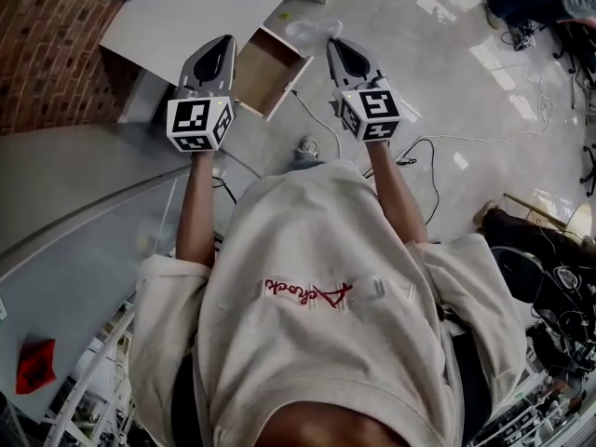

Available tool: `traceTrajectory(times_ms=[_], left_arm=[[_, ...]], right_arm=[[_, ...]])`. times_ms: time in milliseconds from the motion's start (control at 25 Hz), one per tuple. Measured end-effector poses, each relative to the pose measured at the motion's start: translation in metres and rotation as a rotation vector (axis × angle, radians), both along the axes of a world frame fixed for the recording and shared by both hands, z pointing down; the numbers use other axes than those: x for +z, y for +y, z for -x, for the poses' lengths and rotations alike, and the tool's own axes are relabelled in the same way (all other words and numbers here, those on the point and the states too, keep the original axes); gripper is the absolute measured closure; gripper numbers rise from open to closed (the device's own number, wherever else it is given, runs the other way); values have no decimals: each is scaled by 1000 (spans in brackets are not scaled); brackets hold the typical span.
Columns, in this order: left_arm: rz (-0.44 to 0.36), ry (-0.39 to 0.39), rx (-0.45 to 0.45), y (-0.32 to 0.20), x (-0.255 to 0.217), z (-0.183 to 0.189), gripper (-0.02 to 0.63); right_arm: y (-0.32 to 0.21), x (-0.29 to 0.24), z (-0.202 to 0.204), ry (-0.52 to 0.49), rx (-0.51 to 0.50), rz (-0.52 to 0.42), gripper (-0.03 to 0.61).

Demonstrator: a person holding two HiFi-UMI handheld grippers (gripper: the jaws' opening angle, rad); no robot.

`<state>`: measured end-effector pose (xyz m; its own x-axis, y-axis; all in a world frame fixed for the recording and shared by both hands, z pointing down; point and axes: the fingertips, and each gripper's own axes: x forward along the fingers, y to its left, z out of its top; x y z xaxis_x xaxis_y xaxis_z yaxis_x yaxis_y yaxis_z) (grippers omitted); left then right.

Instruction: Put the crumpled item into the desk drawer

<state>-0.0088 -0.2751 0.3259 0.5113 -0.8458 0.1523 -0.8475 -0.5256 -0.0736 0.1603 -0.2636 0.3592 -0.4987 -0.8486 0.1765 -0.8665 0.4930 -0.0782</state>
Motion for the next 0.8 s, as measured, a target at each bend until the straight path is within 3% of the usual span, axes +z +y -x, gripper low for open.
traceTrajectory(times_ms=[240, 480, 800], left_arm=[[-4, -57, -12, -41, -1, -3, 606], [22, -70, -38, -57, 7, 21, 606], [167, 3, -27, -34, 84, 40, 606]], right_arm=[[-35, 17, -6, -3, -66, 36, 566], [-44, 47, 11, 0, -120, 106, 566], [-41, 85, 38, 36, -149, 169, 566]])
